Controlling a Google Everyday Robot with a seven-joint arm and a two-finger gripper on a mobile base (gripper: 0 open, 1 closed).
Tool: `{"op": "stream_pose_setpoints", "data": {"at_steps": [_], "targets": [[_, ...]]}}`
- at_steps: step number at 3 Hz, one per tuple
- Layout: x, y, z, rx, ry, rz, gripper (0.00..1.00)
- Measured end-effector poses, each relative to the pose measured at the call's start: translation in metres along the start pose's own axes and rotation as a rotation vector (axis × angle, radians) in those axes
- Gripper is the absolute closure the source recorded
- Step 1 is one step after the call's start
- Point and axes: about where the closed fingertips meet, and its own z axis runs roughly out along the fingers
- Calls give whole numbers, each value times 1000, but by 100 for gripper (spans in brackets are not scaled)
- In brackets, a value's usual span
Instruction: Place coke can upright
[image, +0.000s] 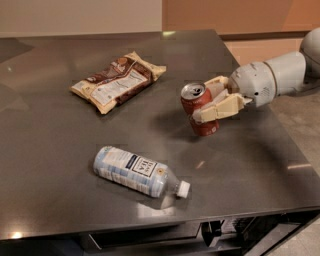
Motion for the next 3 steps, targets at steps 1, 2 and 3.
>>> {"op": "stream_pose_setpoints", "data": {"at_steps": [1, 2, 3], "targets": [[8, 1, 0, 19, -87, 24, 100], [16, -2, 1, 44, -169, 33, 100], [20, -3, 4, 75, -232, 21, 82]]}}
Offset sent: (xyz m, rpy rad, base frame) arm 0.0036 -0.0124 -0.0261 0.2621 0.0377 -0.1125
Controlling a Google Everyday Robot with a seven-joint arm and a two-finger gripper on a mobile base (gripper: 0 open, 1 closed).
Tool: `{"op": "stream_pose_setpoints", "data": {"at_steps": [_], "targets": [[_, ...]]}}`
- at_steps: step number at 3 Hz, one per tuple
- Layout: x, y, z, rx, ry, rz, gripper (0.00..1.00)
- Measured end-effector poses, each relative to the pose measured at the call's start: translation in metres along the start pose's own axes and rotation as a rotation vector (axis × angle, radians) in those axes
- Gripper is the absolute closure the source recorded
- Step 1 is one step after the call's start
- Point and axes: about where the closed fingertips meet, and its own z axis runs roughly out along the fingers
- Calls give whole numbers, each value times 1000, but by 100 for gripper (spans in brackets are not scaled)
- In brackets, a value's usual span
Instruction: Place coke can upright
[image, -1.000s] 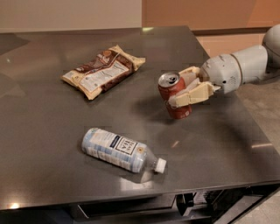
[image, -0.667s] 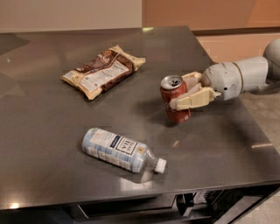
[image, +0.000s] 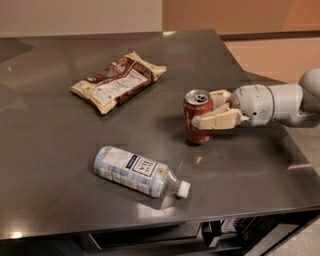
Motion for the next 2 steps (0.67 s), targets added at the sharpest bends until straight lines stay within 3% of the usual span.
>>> {"op": "stream_pose_setpoints", "data": {"at_steps": [1, 2], "targets": [[5, -1, 4, 30, -41, -9, 58], [4, -1, 6, 26, -38, -10, 36]]}}
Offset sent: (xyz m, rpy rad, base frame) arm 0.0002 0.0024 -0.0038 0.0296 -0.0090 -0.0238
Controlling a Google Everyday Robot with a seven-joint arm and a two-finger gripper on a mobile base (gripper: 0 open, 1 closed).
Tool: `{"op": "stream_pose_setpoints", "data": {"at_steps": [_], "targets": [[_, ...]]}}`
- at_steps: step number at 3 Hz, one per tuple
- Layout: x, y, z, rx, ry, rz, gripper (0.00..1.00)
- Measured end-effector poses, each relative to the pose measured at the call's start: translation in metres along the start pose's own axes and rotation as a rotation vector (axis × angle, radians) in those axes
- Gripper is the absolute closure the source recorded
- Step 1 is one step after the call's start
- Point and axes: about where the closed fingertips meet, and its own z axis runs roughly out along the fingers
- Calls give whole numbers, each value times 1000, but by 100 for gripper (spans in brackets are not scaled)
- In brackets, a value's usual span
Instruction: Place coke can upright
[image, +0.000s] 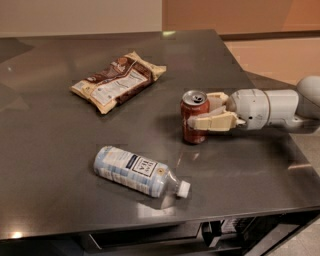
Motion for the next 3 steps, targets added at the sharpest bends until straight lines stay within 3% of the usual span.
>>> {"op": "stream_pose_setpoints", "data": {"at_steps": [1, 2, 3], "targets": [[-1, 0, 2, -4, 0, -1, 13], [-1, 1, 5, -8, 0, -2, 0], [-1, 1, 5, -8, 0, -2, 0]]}}
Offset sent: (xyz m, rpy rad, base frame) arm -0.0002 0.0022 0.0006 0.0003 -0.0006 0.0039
